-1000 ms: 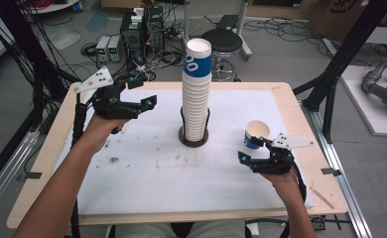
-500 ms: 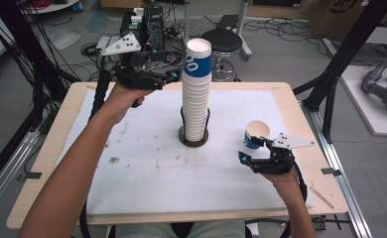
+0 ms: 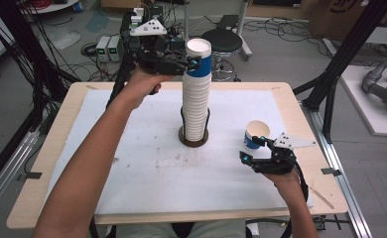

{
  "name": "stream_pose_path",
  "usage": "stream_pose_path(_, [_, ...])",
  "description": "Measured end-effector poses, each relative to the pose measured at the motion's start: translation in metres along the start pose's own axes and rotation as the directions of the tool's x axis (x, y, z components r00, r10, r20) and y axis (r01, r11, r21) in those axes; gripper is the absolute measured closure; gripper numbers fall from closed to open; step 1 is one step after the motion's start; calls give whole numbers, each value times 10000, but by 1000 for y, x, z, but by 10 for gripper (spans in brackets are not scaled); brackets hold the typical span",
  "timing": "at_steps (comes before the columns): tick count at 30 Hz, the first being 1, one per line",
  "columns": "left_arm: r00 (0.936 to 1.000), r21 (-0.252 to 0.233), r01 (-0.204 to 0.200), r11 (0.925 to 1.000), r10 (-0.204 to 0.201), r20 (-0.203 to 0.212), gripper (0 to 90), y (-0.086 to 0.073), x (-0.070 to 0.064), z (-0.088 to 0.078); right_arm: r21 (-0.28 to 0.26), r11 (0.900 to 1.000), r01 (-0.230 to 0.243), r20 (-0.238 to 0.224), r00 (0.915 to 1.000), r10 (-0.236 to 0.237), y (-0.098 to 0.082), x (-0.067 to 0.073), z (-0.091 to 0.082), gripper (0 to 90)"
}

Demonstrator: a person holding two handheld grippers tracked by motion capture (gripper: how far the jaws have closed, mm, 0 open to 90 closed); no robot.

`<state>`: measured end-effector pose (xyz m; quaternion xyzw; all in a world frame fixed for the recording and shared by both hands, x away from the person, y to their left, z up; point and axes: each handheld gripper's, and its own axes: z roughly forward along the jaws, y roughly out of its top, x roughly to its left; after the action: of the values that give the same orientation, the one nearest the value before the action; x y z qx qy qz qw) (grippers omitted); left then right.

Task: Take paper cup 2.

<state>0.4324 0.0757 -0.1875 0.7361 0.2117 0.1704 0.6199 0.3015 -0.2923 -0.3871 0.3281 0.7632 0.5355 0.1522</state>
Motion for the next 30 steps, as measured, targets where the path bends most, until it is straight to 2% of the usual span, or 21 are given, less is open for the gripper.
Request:
stream_pose_path(7, [10000, 296, 1, 9996, -2, 45, 193, 1, -3, 17, 7, 10000, 12, -39, 10000, -12, 0, 0, 0, 202])
stream_pose_path(9, [10000, 227, 11, 9997, -11, -30, 217, 0, -3, 19, 29, 10000, 0, -32, 10000, 0, 0, 1, 0, 202])
stream_pose_path(13, [9997, 116, 249, 9996, -248, -81, 249, 0, -1, 20, -30, 10000, -13, -27, 10000, 13, 0, 0, -1, 202])
stream_pose_path(21, [9999, 108, 120, 9999, -119, -110, 275, 1, -2, 21, -43, 10000, -53, -6, 10000, 53, -1, 0, -2, 202])
stream_pose_path(30, [9999, 257, 147, 9996, -149, 83, 282, 3, 0, 20, -54, 9999, -91, -7, 10000, 90, -1, -1, 0, 203])
